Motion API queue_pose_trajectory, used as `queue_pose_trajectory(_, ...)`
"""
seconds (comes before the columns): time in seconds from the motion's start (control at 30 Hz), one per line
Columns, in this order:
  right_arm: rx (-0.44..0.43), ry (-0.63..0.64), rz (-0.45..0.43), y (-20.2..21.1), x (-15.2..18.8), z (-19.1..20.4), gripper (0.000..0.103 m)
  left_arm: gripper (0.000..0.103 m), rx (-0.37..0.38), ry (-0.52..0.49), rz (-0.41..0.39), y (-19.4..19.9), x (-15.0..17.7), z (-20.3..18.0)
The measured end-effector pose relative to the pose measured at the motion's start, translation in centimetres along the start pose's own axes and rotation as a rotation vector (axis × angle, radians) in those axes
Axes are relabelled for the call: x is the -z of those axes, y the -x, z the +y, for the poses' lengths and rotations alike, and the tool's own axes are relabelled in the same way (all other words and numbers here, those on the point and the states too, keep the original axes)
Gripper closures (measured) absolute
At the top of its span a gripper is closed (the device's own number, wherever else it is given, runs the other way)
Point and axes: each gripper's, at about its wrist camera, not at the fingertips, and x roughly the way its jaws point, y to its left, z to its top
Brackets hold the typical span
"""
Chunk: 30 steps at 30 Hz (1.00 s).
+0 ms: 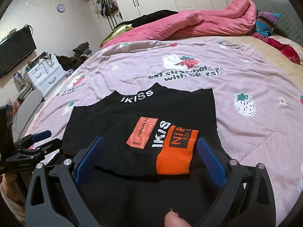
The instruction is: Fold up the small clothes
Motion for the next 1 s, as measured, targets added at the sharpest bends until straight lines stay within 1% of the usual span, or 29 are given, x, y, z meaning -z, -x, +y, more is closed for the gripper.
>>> queue_pose_trajectory(0.13,-0.006,-0.003,-0.013,0.9,0.2,0.1,0.004,0.009,0.011,0.013,-0.013,0.8,0.4,-0.1)
queue_pose_trajectory(0.47,-0.006,-0.001,-0.028,2.9,0.9,0.0,0.004,0.009,-0.003,0.044,-0.056,2.7,1.2,0.1)
queue_pose_trajectory(0.8,-0.008,0.021,-0.03,4.2,1.5,0.6,0.004,0.009,-0.004,0.123,-0.07,4.3,3.4,1.4)
queue_pose_trajectory(1.0,-0.008,0.031,-0.035,4.9,1.8,0.8,0.004,0.009,-0.011,0.133,-0.081,5.0,4.1,1.3)
